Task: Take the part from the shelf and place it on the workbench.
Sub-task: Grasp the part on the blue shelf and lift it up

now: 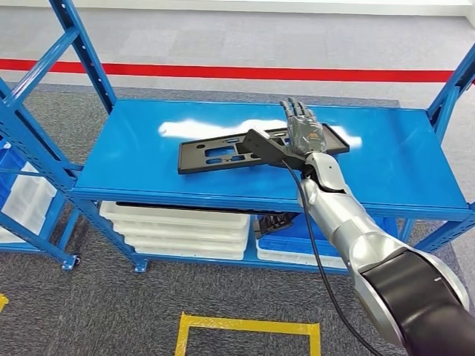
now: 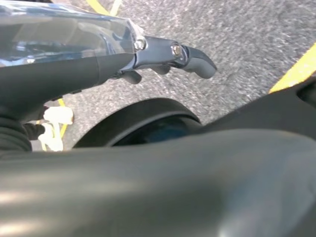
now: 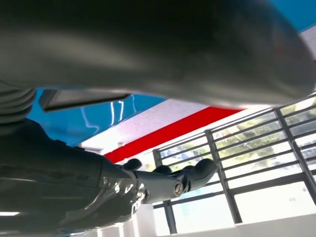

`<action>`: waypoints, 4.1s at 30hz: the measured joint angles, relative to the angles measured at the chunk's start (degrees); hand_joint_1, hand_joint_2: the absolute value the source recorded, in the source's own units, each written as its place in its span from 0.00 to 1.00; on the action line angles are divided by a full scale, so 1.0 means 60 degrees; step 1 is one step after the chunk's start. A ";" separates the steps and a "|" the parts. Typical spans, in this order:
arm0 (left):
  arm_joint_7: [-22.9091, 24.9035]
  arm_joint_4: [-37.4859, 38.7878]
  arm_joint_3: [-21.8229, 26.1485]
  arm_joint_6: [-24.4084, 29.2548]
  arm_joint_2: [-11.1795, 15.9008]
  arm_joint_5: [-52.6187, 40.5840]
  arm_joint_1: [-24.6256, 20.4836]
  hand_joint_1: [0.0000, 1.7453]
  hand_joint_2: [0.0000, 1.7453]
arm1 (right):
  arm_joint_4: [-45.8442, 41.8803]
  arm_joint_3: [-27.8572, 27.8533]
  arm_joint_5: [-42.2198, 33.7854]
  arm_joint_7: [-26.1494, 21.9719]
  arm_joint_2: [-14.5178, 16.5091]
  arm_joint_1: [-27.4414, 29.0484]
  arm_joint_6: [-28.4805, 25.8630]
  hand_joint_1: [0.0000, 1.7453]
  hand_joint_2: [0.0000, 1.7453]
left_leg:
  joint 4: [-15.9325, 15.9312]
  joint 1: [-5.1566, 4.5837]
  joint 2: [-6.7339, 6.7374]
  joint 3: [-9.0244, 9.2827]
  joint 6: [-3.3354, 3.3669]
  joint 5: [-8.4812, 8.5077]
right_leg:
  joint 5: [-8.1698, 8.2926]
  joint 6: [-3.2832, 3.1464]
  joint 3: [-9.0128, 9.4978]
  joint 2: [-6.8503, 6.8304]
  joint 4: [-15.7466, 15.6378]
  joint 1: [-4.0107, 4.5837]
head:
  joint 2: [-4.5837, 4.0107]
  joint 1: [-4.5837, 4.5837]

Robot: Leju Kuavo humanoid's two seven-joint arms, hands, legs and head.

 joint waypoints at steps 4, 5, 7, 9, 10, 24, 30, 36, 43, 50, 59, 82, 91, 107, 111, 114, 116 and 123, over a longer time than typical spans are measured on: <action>0.0006 0.0002 0.0000 -0.0006 -0.0005 -0.0007 -0.0022 0.00 0.00 | 0.0004 -0.0001 -0.0024 0.0000 -0.0041 -0.0028 0.0001 0.00 0.00 | -0.0219 0.0068 0.0039 0.0103 0.0066 0.0083 | -0.0743 0.0108 -0.0453 0.0003 0.1124 0.0040 | 0.0000 0.0010; 0.0009 0.0002 0.0000 -0.0013 -0.0006 -0.0008 -0.0024 0.00 0.00 | 0.0010 -0.0001 -0.0032 0.0000 -0.0058 -0.0010 0.0001 0.00 0.00 | -0.0216 0.0066 0.0040 0.0102 0.0073 0.0084 | -0.1012 0.0121 -0.0721 0.0004 0.1720 0.0041 | 0.0000 0.0011; 0.0015 0.0002 0.0000 -0.0025 -0.0009 -0.0006 -0.0020 0.00 0.00 | 0.0021 -0.0001 -0.0048 -0.0010 -0.0095 0.0054 0.0001 0.00 0.00 | -0.0207 0.0066 0.0039 0.0104 0.0072 0.0080 | -0.1142 0.0162 -0.1040 0.0001 0.2392 0.0035 | 0.0000 0.0011; 0.0016 0.0002 0.0000 -0.0029 -0.0016 -0.0004 -0.0023 0.00 0.00 | 0.0021 -0.0001 -0.0056 -0.0025 -0.0117 0.0081 0.0001 0.00 0.00 | -0.0176 0.0077 0.0038 0.0115 0.0045 0.0057 | -0.0598 0.0199 -0.0759 -0.0007 0.1728 0.0023 | 0.0000 0.0011; 0.0016 0.0002 0.0000 -0.0029 -0.0020 -0.0004 -0.0027 0.00 0.00 | 0.0019 -0.0002 -0.0058 -0.0028 -0.0126 0.0077 0.0001 0.00 0.00 | -0.0143 0.0083 0.0039 0.0113 0.0013 0.0029 | -0.0273 0.0206 -0.0487 -0.0014 0.1102 0.0015 | 0.0000 0.0011; 0.0016 0.0002 0.0000 -0.0022 -0.0023 -0.0004 -0.0023 0.00 0.00 | 0.0011 -0.0001 -0.0065 -0.0029 -0.0156 0.0087 0.0005 0.00 0.00 | 0.2061 0.0158 0.0023 -0.0894 -0.0388 -0.0782 | 0.0083 -0.0141 -0.0016 -0.0013 -0.0001 -0.0026 | 0.0000 0.0000; 0.0018 0.0001 0.0000 -0.0014 -0.0022 -0.0005 -0.0051 0.00 0.00 | -0.0003 -0.0002 -0.0075 -0.0029 -0.0156 0.0026 0.0004 0.00 0.00 | 0.0044 0.0038 0.0004 -0.0010 -0.0096 -0.0021 | 0.0091 0.0023 -0.0058 0.0000 -0.0030 -0.0004 | 0.0000 0.0000; 0.0018 0.0002 -0.0001 -0.0015 -0.0048 -0.0007 -0.0048 0.00 0.00 | 0.0007 -0.0005 -0.0077 -0.0029 -0.0182 0.0013 0.0006 0.00 0.00 | -0.0185 0.0093 0.0046 0.0087 0.0051 0.0068 | -0.1042 0.0157 -0.0872 -0.0004 0.1933 0.0024 | 0.0000 0.0014; 0.0018 0.0000 -0.0004 -0.0013 -0.0052 -0.0011 -0.0050 0.00 0.00 | 0.0014 -0.0005 -0.0078 -0.0029 -0.0200 0.0028 0.0010 0.00 0.00 | -0.0037 0.0038 0.0036 0.0036 -0.0084 -0.0010 | 0.0078 0.0108 -0.0037 -0.0005 0.0093 0.0040 | 0.0000 0.0012; 0.0016 0.0001 -0.0004 -0.0013 -0.0048 -0.0011 -0.0045 0.00 0.00 | 0.0010 -0.0005 -0.0077 -0.0029 -0.0210 0.0025 0.0012 0.00 0.00 | 0.1305 0.0113 0.0025 -0.0557 -0.0370 -0.0827 | 0.0084 -0.0151 0.0000 -0.0009 -0.0035 -0.0012 | 0.0000 -0.0004; 0.0013 0.0000 -0.0004 -0.0008 -0.0043 -0.0011 -0.0048 0.00 0.00 | -0.0006 -0.0004 -0.0074 -0.0032 -0.0201 -0.0010 0.0016 0.00 0.00 | 0.0118 -0.0005 0.0000 -0.0092 -0.0057 0.0112 | 0.0028 -0.0127 0.0056 0.0008 -0.0055 0.0032 | 0.0000 0.0003; 0.0005 0.0000 -0.0004 -0.0018 -0.0061 0.0000 -0.0064 0.00 0.00 | 0.0011 -0.0005 -0.0074 -0.0029 -0.0225 -0.0019 0.0034 0.00 0.00 | 0.2079 0.0137 0.0026 -0.0896 -0.0399 -0.1131 | 0.0069 -0.0166 0.0054 -0.0021 -0.0060 -0.0002 | 0.0000 0.0000; 0.0005 0.0000 -0.0004 -0.0025 -0.0057 -0.0002 -0.0075 0.00 0.00 | 0.0002 -0.0005 -0.0063 -0.0029 -0.0214 -0.0047 0.0032 0.00 0.00 | 0.0038 -0.0015 -0.0003 -0.0041 -0.0025 0.0074 | 0.0043 -0.0064 0.0058 0.0008 -0.0088 0.0026 | 0.0000 0.0001; 0.0003 0.0002 -0.0004 -0.0029 -0.0091 -0.0007 -0.0110 0.00 0.00 | 0.0026 -0.0008 -0.0064 -0.0024 -0.0274 -0.0045 0.0030 0.00 0.00 | -0.0004 0.0045 0.0029 -0.0013 -0.0140 -0.0003 | 0.0046 -0.0008 -0.0008 0.0019 -0.0010 0.0045 | 0.0000 0.0006; 0.0004 0.0002 -0.0004 -0.0029 -0.0091 -0.0007 -0.0123 0.00 0.00 | 0.0024 -0.0008 -0.0061 -0.0025 -0.0276 -0.0079 0.0030 0.00 0.00 | 0.1055 0.0113 0.0026 -0.0460 -0.0330 -0.0689 | 0.0073 -0.0143 0.0002 0.0000 -0.0022 -0.0008 | 0.0000 0.0003; 0.0004 0.0002 -0.0004 -0.0029 -0.0092 -0.0007 -0.0106 0.00 0.00 | 0.0024 -0.0008 -0.0060 -0.0026 -0.0275 -0.0054 0.0030 0.00 0.00 | 0.2527 0.0149 0.0027 -0.1159 -0.0401 -0.1176 | 0.0062 -0.0170 0.0006 -0.0013 -0.0019 0.0005 | 0.0000 0.0004; 0.0003 0.0001 -0.0004 -0.0029 -0.0092 -0.0007 -0.0104 0.00 0.00 | 0.0020 -0.0008 -0.0060 -0.0025 -0.0272 -0.0054 0.0030 0.00 0.00 | 0.2059 0.0131 0.0025 -0.0982 -0.0312 -0.0721 | 0.0051 -0.0176 0.0028 -0.0002 -0.0019 0.0030 | 0.0000 0.0004; 0.0003 0.0002 -0.0004 -0.0022 -0.0084 -0.0004 -0.0114 0.00 0.00 | 0.0007 -0.0007 -0.0060 -0.0029 -0.0242 -0.0069 0.0029 0.00 0.00 | -0.0042 -0.0034 0.0016 -0.0065 0.0086 0.0104 | -0.0009 -0.0011 0.0045 0.0000 -0.0059 0.0054 | 0.0000 0.0007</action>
